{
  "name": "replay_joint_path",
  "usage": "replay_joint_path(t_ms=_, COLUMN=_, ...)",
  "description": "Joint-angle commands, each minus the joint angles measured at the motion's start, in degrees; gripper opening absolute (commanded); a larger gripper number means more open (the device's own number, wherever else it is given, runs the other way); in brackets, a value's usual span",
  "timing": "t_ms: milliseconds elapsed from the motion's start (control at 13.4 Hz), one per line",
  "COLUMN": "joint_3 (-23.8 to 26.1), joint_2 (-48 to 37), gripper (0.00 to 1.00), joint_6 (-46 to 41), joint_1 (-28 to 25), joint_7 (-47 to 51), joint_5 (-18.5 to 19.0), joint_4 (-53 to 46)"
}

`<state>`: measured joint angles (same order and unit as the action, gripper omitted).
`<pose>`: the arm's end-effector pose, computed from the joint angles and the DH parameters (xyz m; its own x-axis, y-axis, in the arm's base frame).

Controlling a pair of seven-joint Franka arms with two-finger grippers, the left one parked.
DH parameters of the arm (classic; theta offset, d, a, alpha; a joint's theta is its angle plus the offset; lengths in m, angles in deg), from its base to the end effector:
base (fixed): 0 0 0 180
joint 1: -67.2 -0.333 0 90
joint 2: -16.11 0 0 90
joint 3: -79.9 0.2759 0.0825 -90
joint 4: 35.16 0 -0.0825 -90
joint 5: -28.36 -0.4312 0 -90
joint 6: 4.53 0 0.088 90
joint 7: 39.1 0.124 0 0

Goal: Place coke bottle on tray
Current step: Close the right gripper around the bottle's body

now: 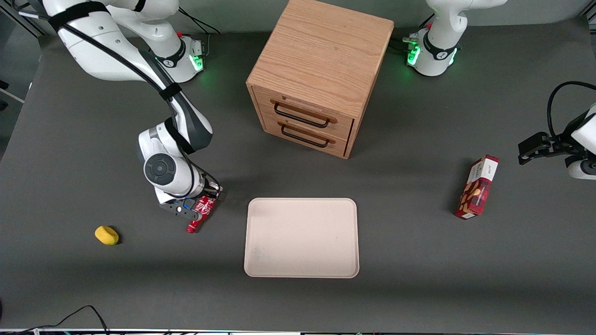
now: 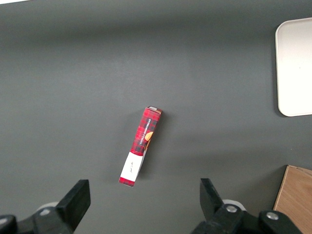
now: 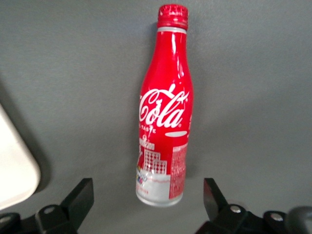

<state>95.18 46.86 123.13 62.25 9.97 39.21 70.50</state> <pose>0.6036 0.2157 0.1477 0.9143 -0.3960 -0.0847 -0.3882 -0.9167 0.0952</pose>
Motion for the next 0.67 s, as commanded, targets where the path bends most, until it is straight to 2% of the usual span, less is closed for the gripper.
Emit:
replay_joint_path(t_ms=0, joint_3=-0.3, joint_2=1.8, gripper=1.00, joint_6=2.9, joint_1=0.1, joint_7=2.7, joint_5=3.1, joint_4=0.2)
replay_joint_path(t_ms=223, joint_3=-0.4, joint_2=2.7, gripper=1.00, joint_6=3.8, joint_1=0.5, joint_7=3.5, joint_5=5.5, joint_4=0.2)
replay_joint_path(t_ms=595, joint_3=-0.6, joint_2=4.1, gripper=1.00, joint_6=4.7, joint_1=0.6, joint_7=3.5, joint_5=5.9, joint_4=0.2)
